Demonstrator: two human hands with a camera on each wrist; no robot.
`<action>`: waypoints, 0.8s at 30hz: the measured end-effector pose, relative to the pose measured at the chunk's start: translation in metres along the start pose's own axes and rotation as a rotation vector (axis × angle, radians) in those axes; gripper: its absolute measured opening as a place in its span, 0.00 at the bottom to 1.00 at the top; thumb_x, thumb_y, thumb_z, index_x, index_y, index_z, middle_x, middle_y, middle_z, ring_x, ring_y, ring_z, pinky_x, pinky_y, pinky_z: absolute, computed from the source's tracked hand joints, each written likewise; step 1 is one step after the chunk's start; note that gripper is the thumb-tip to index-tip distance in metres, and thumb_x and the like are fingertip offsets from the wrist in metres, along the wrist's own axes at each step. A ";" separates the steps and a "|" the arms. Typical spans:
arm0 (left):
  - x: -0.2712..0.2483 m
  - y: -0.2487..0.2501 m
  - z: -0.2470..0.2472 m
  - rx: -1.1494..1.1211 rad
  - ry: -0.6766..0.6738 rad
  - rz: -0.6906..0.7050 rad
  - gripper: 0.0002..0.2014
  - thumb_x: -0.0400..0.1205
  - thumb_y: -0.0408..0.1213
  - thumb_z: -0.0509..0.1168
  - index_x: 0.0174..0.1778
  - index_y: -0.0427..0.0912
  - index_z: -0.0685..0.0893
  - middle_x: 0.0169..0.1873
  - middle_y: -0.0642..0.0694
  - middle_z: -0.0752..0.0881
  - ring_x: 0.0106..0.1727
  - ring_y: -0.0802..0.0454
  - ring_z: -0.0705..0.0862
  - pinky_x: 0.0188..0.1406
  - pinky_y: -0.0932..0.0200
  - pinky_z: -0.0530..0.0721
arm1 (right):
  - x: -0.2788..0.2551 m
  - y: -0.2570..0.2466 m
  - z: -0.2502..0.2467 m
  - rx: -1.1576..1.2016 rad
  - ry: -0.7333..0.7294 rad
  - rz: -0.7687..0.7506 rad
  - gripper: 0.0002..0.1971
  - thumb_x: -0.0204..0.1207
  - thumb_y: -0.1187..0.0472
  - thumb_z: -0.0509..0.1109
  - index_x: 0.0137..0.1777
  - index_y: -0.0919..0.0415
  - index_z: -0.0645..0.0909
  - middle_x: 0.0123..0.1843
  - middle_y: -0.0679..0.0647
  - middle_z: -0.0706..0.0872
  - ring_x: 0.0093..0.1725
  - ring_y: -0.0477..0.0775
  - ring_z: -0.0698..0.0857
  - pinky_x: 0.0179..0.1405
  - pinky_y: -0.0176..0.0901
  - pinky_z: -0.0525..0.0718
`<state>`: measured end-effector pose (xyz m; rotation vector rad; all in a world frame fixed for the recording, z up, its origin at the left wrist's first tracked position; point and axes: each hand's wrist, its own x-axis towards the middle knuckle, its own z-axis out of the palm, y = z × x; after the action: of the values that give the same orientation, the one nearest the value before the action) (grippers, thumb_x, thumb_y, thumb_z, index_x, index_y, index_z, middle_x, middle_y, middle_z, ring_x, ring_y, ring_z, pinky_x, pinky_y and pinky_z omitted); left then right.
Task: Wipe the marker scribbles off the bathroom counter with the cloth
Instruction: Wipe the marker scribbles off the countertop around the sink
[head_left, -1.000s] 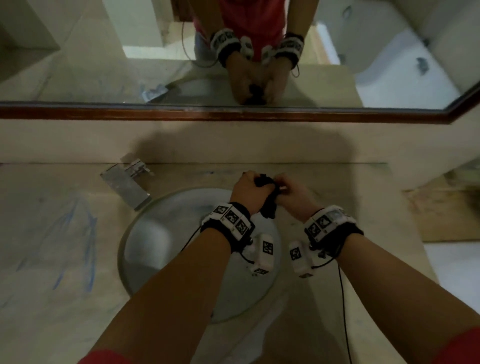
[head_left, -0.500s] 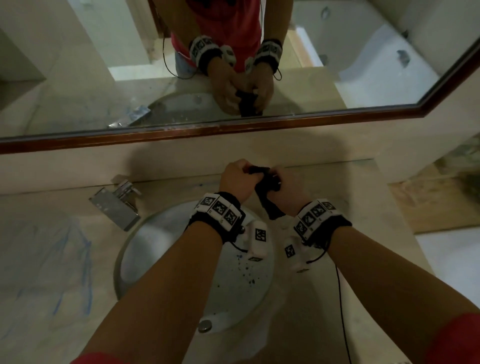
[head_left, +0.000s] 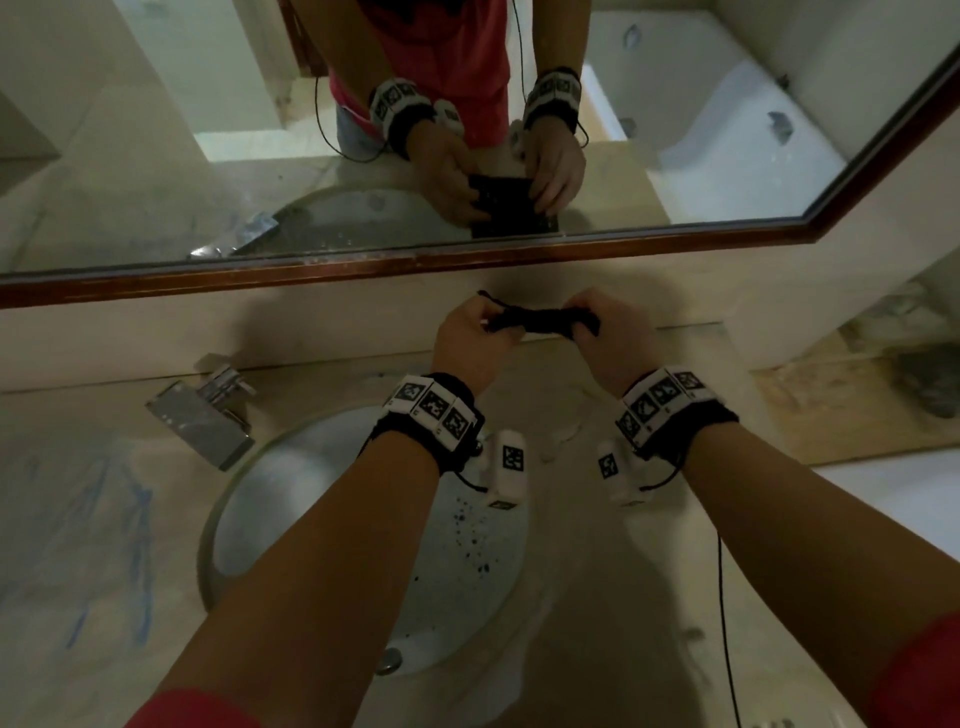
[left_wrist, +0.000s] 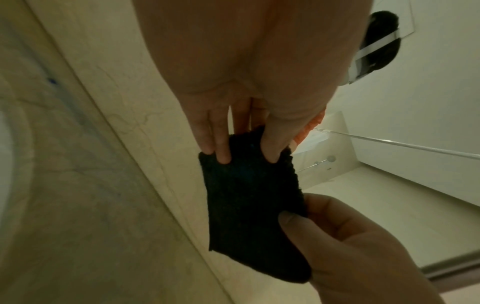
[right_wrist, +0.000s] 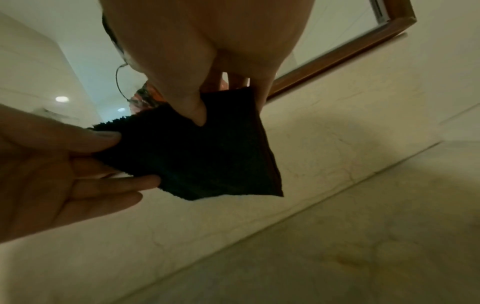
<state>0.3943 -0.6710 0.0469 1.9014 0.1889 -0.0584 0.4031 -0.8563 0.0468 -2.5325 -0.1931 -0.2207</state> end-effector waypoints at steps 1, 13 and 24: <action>-0.001 -0.006 0.004 0.008 -0.014 -0.015 0.07 0.76 0.35 0.74 0.47 0.41 0.85 0.42 0.48 0.87 0.46 0.51 0.86 0.47 0.58 0.85 | -0.004 0.006 0.004 -0.009 -0.010 -0.002 0.09 0.77 0.63 0.68 0.55 0.54 0.84 0.42 0.47 0.82 0.40 0.47 0.78 0.37 0.36 0.71; -0.045 -0.121 0.017 0.144 -0.237 -0.416 0.08 0.79 0.26 0.64 0.49 0.40 0.85 0.54 0.36 0.87 0.57 0.38 0.84 0.53 0.52 0.83 | -0.077 0.051 0.072 -0.215 -0.650 0.155 0.18 0.79 0.40 0.65 0.61 0.50 0.84 0.60 0.51 0.86 0.54 0.53 0.84 0.54 0.48 0.84; -0.044 -0.166 -0.055 0.339 -0.061 -0.432 0.13 0.80 0.30 0.64 0.60 0.39 0.83 0.61 0.40 0.84 0.62 0.42 0.81 0.60 0.62 0.77 | -0.061 0.019 0.132 -0.519 -0.885 0.211 0.37 0.80 0.31 0.52 0.82 0.33 0.35 0.86 0.51 0.30 0.84 0.69 0.34 0.80 0.74 0.46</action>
<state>0.3214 -0.5700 -0.0836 2.1601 0.5754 -0.4648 0.3623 -0.8030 -0.0835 -2.9541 -0.2202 1.0756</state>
